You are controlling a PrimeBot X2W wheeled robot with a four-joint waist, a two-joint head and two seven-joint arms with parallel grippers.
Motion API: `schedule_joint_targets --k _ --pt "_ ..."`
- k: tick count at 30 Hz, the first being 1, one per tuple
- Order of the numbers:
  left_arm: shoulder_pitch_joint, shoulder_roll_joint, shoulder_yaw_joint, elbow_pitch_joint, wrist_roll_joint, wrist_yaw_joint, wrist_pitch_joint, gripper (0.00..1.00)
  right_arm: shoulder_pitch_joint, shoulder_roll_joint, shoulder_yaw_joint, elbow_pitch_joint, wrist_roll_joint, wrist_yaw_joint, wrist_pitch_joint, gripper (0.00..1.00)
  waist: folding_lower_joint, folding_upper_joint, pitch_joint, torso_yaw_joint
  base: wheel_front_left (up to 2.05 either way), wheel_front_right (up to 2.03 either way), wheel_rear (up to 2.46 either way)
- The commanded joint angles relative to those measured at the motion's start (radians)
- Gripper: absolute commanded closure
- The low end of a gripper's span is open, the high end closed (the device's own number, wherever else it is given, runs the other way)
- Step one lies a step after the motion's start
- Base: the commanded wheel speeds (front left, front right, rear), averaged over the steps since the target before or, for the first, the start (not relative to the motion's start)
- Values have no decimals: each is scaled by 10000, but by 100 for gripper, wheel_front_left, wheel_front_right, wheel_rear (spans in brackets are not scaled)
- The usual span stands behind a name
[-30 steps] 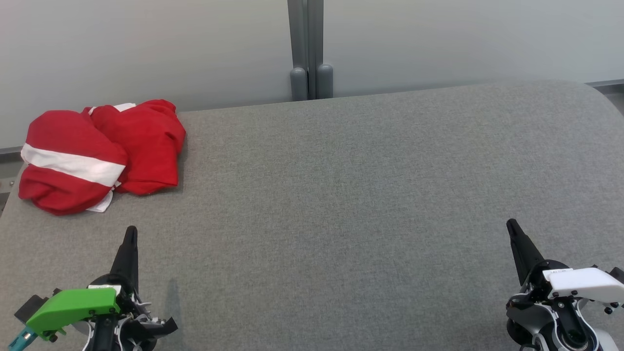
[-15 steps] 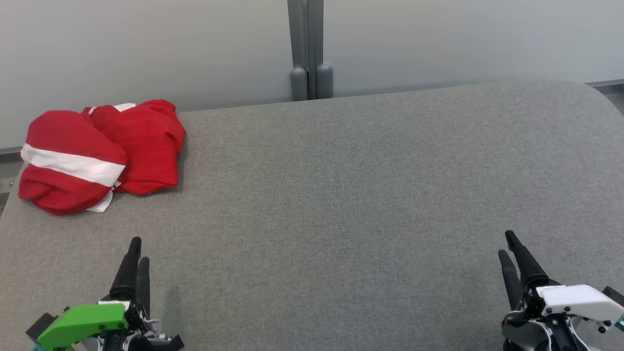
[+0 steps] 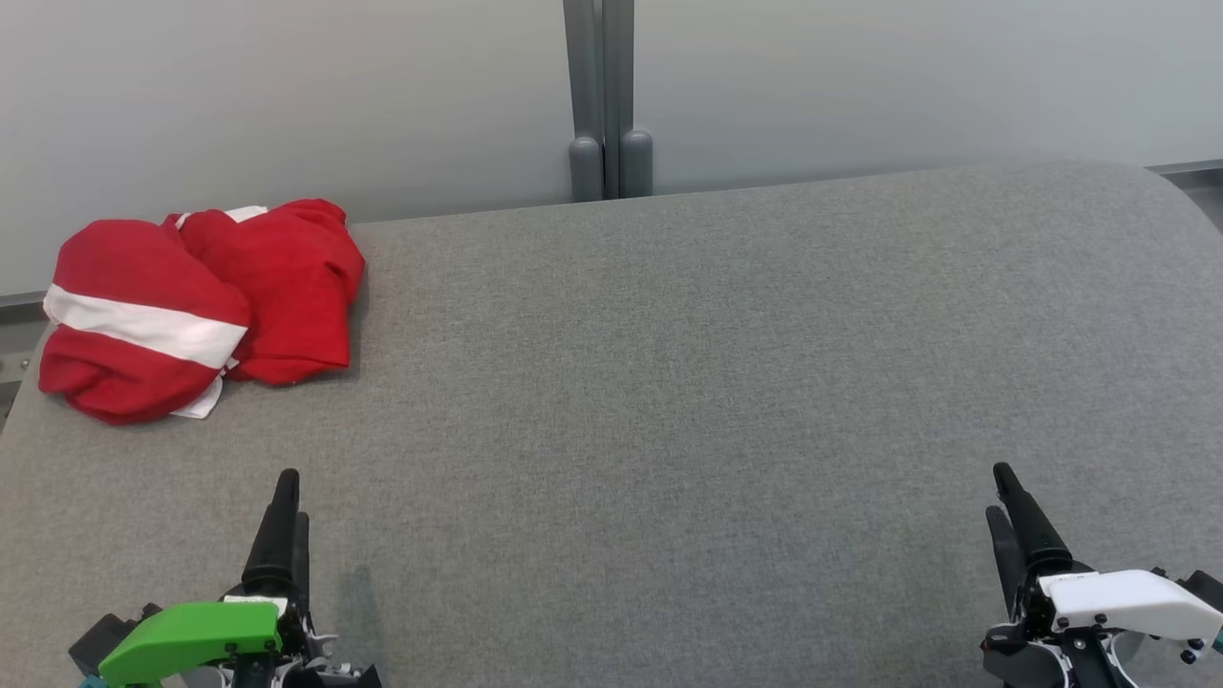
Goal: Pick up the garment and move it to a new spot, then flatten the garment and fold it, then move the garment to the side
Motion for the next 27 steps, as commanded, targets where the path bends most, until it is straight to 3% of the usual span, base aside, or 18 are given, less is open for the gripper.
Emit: schedule_joint_targets --k 1,12,27 --pt "-22 48 -40 -247 309 -10 -120 0 -38 -83 -75 -223 -355 0 -126 0 0 0 -6 1 0 0 0" --pt "73 64 -157 -871 2058 2 -576 0 72 -105 -181 -891 -2740 1 -584 0 0 0 -43 6 0 0 0" --pt "134 84 -765 -1440 5102 448 -1123 0 242 -126 -60 -1552 -6461 1 -1136 0 0 0 -92 32 0 0 0"
